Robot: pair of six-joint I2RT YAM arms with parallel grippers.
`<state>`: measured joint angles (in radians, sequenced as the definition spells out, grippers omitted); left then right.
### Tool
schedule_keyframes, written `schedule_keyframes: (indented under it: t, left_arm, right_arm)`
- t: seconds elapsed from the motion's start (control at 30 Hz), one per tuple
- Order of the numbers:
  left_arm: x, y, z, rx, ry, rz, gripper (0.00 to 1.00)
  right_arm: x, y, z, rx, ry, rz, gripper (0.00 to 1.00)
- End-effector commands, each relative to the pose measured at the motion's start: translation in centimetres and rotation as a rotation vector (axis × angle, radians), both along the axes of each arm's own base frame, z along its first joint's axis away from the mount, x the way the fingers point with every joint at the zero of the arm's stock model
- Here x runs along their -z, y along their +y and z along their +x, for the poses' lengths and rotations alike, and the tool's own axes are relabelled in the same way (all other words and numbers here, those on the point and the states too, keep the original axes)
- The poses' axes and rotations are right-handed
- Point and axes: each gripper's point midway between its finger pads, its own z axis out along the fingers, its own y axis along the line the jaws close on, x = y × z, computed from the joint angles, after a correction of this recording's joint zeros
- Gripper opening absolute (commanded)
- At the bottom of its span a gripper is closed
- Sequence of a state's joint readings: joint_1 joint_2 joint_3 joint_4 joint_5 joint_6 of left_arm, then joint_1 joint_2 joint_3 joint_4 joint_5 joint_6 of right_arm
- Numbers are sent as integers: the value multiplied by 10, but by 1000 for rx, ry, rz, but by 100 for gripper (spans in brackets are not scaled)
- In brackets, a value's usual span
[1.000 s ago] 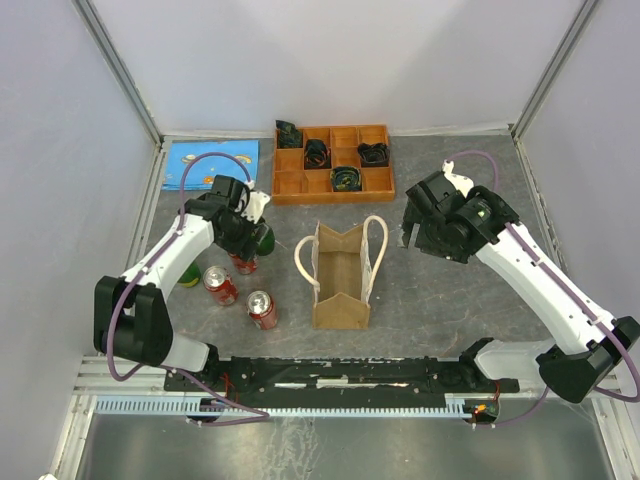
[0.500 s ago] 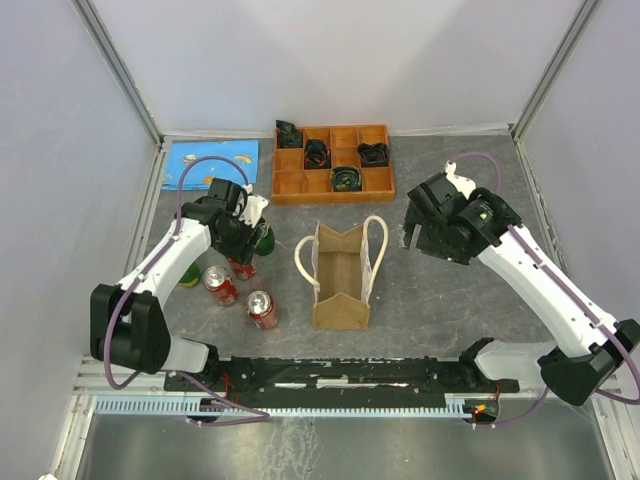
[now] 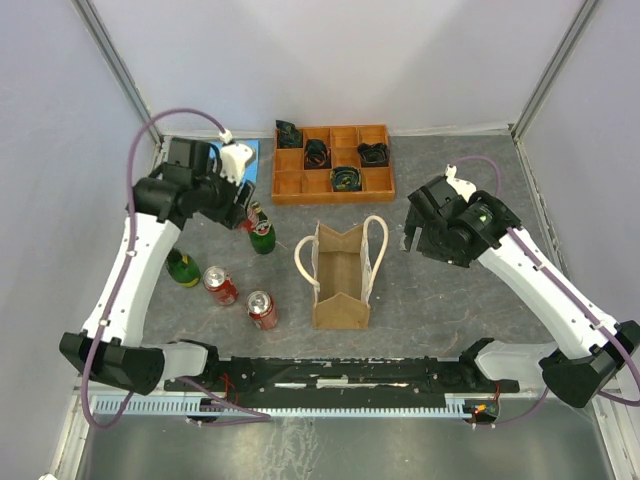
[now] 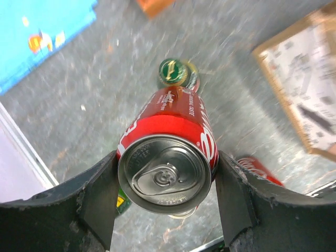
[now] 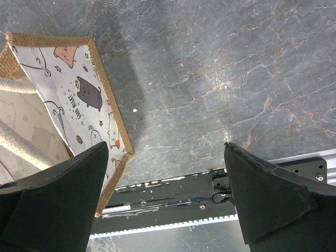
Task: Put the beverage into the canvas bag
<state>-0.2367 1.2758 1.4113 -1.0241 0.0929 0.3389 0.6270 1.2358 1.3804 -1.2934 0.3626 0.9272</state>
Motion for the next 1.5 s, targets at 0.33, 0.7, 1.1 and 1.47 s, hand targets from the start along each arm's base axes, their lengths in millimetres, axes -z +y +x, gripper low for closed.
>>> schedule_keyframes:
  t: [0.33,0.7,1.1,1.47]
  left_arm:
    - [-174,-116,4,385,-288,-251,3]
    - [-115,-208,-36,644,-127,-200,3]
    - [-32,-252,-42,680,-63,-146,3]
    - [30,-263,-18,574,-44,-102,3]
  right_arm:
    - [-13,-2,7,18,-71,22,99]
    - [-23,-14,-4,46,-95,27,99]
    - [-20,-24,-15,75,-95,23,99]
    - [-21,-33,-22,88,-103,11,99]
